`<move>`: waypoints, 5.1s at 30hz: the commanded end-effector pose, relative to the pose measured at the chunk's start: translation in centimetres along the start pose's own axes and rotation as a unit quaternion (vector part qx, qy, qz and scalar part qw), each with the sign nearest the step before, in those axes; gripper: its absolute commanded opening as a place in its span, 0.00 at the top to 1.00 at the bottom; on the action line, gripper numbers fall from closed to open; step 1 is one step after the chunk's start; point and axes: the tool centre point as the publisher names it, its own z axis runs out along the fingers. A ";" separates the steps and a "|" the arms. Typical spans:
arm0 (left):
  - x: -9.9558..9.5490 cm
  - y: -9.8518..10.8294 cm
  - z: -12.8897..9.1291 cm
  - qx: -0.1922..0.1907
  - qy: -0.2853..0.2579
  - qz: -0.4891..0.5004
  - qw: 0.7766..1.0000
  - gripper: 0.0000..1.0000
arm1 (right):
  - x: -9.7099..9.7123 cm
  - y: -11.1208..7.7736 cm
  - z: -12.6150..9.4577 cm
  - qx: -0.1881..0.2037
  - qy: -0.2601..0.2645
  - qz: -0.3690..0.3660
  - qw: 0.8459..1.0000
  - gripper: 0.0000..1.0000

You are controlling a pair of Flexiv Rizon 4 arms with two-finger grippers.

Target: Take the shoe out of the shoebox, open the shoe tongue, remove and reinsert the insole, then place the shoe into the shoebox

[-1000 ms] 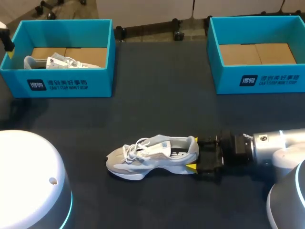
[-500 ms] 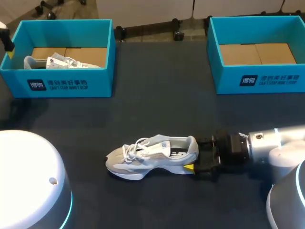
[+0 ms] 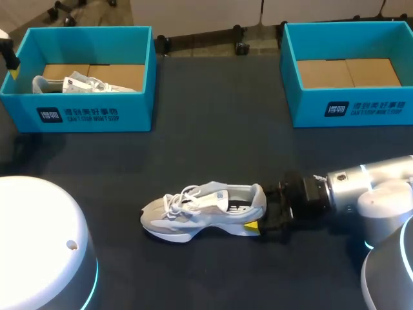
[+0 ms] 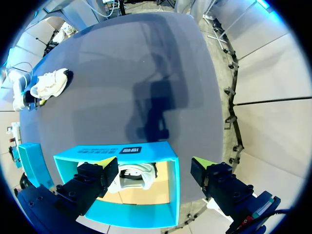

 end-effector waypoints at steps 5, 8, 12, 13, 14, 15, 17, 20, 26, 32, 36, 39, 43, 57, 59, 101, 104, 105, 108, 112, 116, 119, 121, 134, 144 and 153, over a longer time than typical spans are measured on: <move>0.0 0.0 0.0 0.000 0.001 0.001 1.000 0.00 | -1.0 -0.3 0.8 -0.007 0.001 0.001 1.000 0.00; 0.0 0.0 0.0 0.000 0.001 0.001 1.000 0.00 | -1.0 -0.4 0.7 -0.011 -0.002 -0.001 1.000 0.00; 0.0 0.0 0.0 0.000 0.001 0.001 1.000 0.00 | -0.7 -0.4 0.5 -0.015 -0.006 -0.005 1.000 0.00; 0.0 0.0 0.0 0.000 0.001 0.001 1.000 0.00 | -0.7 -0.4 0.5 -0.015 -0.006 -0.006 1.000 0.00; 0.0 0.0 0.0 0.000 0.001 0.001 1.000 0.00 | -0.7 -0.4 0.5 -0.015 -0.006 -0.006 1.000 0.00; 0.0 0.0 0.0 0.000 0.001 0.001 1.000 0.00 | -0.7 -0.4 0.5 -0.014 -0.005 -0.006 1.000 0.00; 0.0 0.0 0.0 0.000 0.001 0.001 1.000 0.00 | -0.7 -0.4 0.6 -0.014 -0.003 -0.006 1.000 0.00; 0.0 0.0 0.0 0.000 0.001 0.001 1.000 0.00 | -0.9 -0.5 0.7 -0.017 0.002 -0.008 1.000 0.00; 0.0 0.0 0.0 0.000 0.001 0.001 1.000 0.00 | -0.7 -0.2 1.2 -0.017 0.008 -0.012 1.000 0.00; 0.0 0.0 0.0 0.000 0.001 0.001 1.000 0.00 | -0.5 0.4 1.5 -0.013 0.006 -0.015 1.000 0.00; 0.0 0.0 0.0 0.000 0.001 0.001 1.000 0.00 | -0.2 0.7 1.3 -0.013 0.002 -0.021 1.000 0.00; 0.0 0.0 0.0 0.000 0.001 0.001 1.000 0.00 | 0.0 0.8 1.1 -0.019 -0.003 -0.034 0.999 0.00; 0.0 0.0 0.0 0.000 0.001 0.001 1.000 0.00 | 0.2 1.1 0.8 -0.025 -0.004 -0.049 0.998 0.00; 0.0 0.0 0.0 0.000 0.001 0.001 1.000 0.00 | -0.6 1.9 1.4 -0.016 0.012 -0.068 0.998 0.00; 0.0 0.0 0.0 0.000 0.001 0.001 1.000 0.00 | -0.6 1.9 1.5 -0.015 0.013 -0.068 0.998 0.00; 0.0 0.0 0.0 0.000 0.001 0.001 1.000 0.00 | 0.2 0.9 1.6 -0.014 0.013 -0.066 0.998 1.00; 0.0 0.0 0.0 0.000 0.001 0.001 1.000 0.00 | 0.2 0.9 1.6 -0.014 0.013 -0.066 0.998 1.00; 0.0 0.0 0.0 0.000 0.001 0.001 1.000 0.00 | 0.2 0.9 1.6 -0.014 0.013 -0.066 0.998 1.00; -0.1 -0.5 0.0 0.007 -0.013 0.005 1.000 0.00 | 0.2 0.9 1.6 -0.014 0.013 -0.066 0.998 1.00; -2.3 -2.2 -0.3 0.034 -0.013 -0.064 0.997 0.00 | 0.2 0.9 1.6 -0.014 0.013 -0.066 0.998 1.00; -4.8 -3.2 -0.8 0.102 -0.006 -0.190 0.976 0.00 | 0.2 0.9 1.6 -0.014 0.013 -0.066 0.998 1.00; -6.6 -4.4 -1.0 0.133 0.010 -0.273 0.953 0.00 | 0.2 0.9 1.6 -0.014 0.013 -0.066 0.998 1.00; -7.9 -5.3 -1.2 0.137 0.000 -0.309 0.941 0.00 | 0.2 0.9 1.6 -0.014 0.013 -0.066 0.998 1.00; -11.7 -8.1 -1.5 0.092 -0.003 -0.403 0.911 0.00 | 0.2 0.9 1.6 -0.014 0.013 -0.066 0.998 1.00; -12.5 -8.9 -1.9 0.102 -0.007 -0.438 0.893 0.00 | 0.2 0.9 1.6 -0.014 0.013 -0.066 0.998 1.00; -14.7 -10.8 -2.3 0.185 0.016 -0.618 0.764 0.00 | 0.2 0.9 1.6 -0.014 0.013 -0.066 0.998 1.00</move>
